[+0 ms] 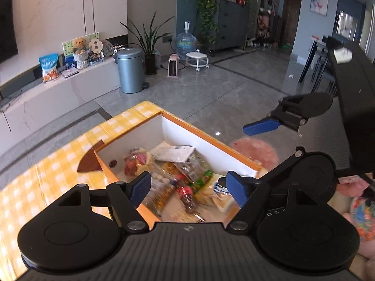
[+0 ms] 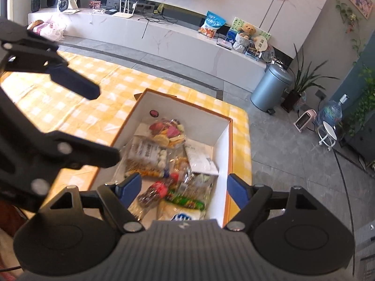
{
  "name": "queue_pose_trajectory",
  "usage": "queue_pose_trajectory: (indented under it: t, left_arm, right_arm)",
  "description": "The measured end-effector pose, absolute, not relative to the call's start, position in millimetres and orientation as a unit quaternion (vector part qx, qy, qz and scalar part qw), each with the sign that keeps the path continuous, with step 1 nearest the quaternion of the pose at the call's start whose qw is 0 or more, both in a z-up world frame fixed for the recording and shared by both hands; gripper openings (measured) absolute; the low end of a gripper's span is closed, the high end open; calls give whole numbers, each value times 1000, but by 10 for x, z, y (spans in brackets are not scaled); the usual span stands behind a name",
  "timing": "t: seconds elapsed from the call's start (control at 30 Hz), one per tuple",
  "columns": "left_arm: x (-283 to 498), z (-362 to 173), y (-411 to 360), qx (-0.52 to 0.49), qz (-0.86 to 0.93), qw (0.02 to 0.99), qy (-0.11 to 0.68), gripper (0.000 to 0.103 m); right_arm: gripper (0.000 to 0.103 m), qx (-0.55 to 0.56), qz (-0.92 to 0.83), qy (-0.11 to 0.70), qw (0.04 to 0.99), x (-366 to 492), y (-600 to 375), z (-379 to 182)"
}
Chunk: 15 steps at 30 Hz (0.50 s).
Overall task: Organize snacks
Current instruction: 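Withdraw both grippers from the box back over the table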
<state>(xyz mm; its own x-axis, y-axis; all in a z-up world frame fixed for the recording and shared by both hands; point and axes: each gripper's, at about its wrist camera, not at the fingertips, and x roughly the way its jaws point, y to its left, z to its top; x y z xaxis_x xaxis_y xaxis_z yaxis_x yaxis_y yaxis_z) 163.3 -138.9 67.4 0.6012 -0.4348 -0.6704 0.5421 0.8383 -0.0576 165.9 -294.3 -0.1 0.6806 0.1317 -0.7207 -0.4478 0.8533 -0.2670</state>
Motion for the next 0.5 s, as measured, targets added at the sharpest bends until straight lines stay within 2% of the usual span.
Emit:
queue_pose_trajectory:
  t: [0.17, 0.2, 0.27, 0.5]
  left_arm:
    - [1318, 716, -1157, 41, -249, 912, 322, 89]
    - [1265, 710, -1116, 36, -242, 917, 315, 90]
    - [1177, 681, -1046, 23, -226, 926, 303, 90]
    - [866, 499, -883, 2, -183, 949, 257, 90]
  right_arm:
    - [79, -191, 146, 349, 906, 1265, -2960, 5]
    - [80, -181, 140, 341, 912, 1185, -2963, 17]
    - [90, -159, 128, 318, 926, 1041, -2993, 15]
    - [93, -73, 80, 254, 961, 624, -2992, -126]
